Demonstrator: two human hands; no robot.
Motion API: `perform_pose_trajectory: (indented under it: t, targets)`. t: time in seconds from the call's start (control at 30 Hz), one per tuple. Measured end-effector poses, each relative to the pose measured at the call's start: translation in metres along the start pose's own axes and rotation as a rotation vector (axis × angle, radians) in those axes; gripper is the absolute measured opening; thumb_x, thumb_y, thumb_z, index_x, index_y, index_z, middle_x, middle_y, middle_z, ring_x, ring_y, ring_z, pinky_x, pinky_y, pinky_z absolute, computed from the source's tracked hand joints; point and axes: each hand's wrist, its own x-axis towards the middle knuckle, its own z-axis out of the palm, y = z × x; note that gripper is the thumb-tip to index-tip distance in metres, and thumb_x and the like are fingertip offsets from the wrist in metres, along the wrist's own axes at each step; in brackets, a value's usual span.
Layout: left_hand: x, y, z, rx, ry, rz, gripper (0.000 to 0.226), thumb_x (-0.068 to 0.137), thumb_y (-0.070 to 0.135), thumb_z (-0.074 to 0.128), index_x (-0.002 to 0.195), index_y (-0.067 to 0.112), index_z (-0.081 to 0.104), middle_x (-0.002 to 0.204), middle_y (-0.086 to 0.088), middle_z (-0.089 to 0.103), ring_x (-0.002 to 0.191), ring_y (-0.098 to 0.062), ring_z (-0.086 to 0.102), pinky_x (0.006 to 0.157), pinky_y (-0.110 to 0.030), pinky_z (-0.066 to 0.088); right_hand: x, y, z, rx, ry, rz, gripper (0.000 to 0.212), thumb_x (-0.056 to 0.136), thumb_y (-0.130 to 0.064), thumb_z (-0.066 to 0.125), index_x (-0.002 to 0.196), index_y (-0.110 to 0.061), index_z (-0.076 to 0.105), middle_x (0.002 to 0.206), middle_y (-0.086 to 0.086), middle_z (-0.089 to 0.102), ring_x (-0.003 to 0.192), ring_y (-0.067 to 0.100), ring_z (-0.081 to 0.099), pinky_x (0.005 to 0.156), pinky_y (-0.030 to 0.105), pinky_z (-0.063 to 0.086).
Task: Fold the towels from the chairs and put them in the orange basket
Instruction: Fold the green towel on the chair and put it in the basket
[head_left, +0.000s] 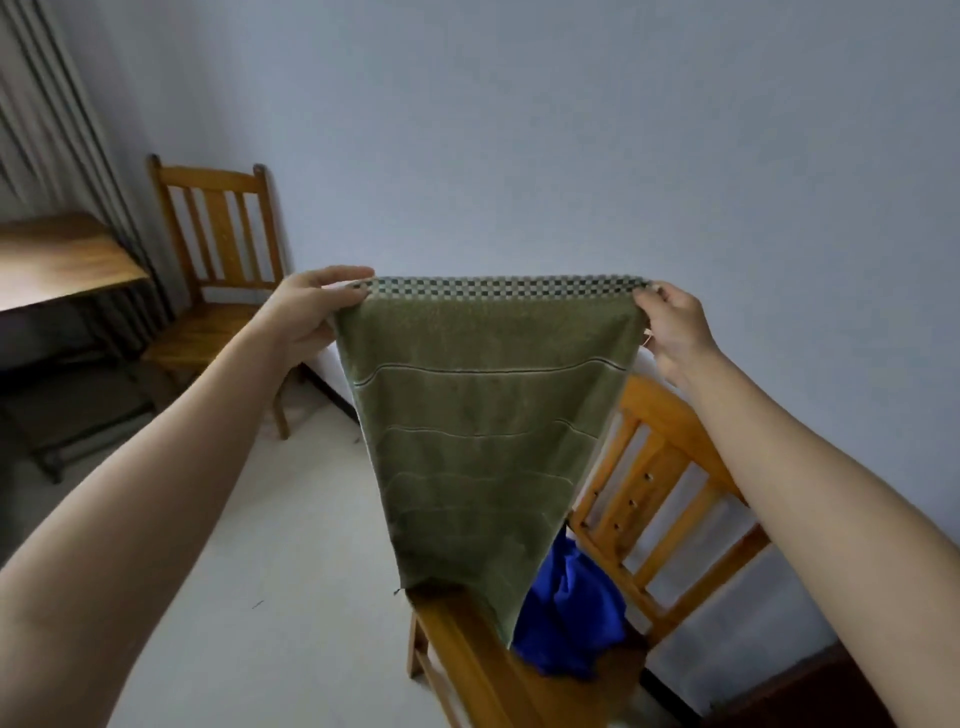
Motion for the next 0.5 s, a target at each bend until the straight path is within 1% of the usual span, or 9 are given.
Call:
perform_pose_trajectory:
  t: [0.07,0.13,0.2,0.27,0.33,0.43,0.5]
  targets:
    - [-0.015,-0.007,-0.011,-0.013,0.075,-0.028,0.020,0.088,-0.001,0.054,0.093,0.015,0.065,0.092,-0.006,0.065,0.080,-0.015,0.063,0.068,-0.026,0.057,0.003,0.006,0.011,-0.004,-0.046,0.019,0.030,0.097,-0.011,0.044,0.069,-0.018,0.052,0.070,0.000,0.052,0.063,0.009,0.051,0.054,0.019,0.043]
    - [-0.023,-0.009,-0.017,-0.019,0.176,-0.032,0.017,0.086,-0.001,0.058,0.094,0.013,0.064,0.093,-0.007,0.065,0.081,-0.016,0.063,0.062,-0.023,0.057,0.009,0.010,0.022,-0.016,-0.086,0.027,0.029,0.098,-0.013,0.043,0.072,-0.019,0.052,0.074,-0.001,0.054,0.069,0.010,0.052,0.060,0.023,0.044]
    - [-0.025,-0.008,-0.022,-0.009,0.268,-0.005,0.012,0.084,0.002,0.062,0.090,0.011,0.064,0.089,-0.007,0.064,0.078,-0.014,0.063,0.059,-0.021,0.055,0.018,0.011,0.032,-0.026,-0.120,0.026,0.026,0.099,-0.016,0.041,0.077,-0.021,0.053,0.080,-0.002,0.055,0.074,0.009,0.053,0.063,0.022,0.044]
    - [-0.024,-0.007,-0.026,0.013,0.339,0.019,0.007,0.082,0.006,0.065,0.087,0.011,0.065,0.085,-0.007,0.064,0.075,-0.015,0.064,0.059,-0.022,0.055,0.027,0.010,0.041,-0.055,-0.142,0.014,0.024,0.100,-0.019,0.039,0.080,-0.022,0.052,0.085,-0.003,0.055,0.078,0.009,0.052,0.067,0.021,0.045]
    - [-0.019,-0.002,-0.029,0.065,0.386,0.044,0.003,0.082,0.011,0.068,0.085,0.012,0.066,0.084,-0.007,0.064,0.076,-0.017,0.064,0.065,-0.026,0.055,0.038,0.007,0.051,-0.075,-0.144,-0.004,0.024,0.100,-0.021,0.037,0.079,-0.023,0.049,0.084,-0.004,0.053,0.075,0.007,0.050,0.063,0.020,0.043]
    - [-0.011,0.010,-0.027,0.105,0.406,0.092,0.002,0.081,0.013,0.068,0.081,0.014,0.067,0.083,-0.006,0.064,0.081,-0.017,0.062,0.080,-0.031,0.054,0.056,0.002,0.060,-0.097,-0.140,-0.034,0.024,0.101,-0.022,0.035,0.079,-0.023,0.046,0.083,-0.005,0.051,0.073,0.006,0.048,0.061,0.019,0.040]
    - [-0.006,0.021,-0.022,0.102,0.403,0.126,0.002,0.082,0.013,0.068,0.081,0.014,0.066,0.083,-0.004,0.064,0.082,-0.017,0.062,0.083,-0.032,0.054,0.068,-0.006,0.062,-0.079,-0.133,-0.055,0.024,0.101,-0.022,0.034,0.080,-0.024,0.046,0.084,-0.005,0.051,0.074,0.007,0.048,0.063,0.020,0.040]
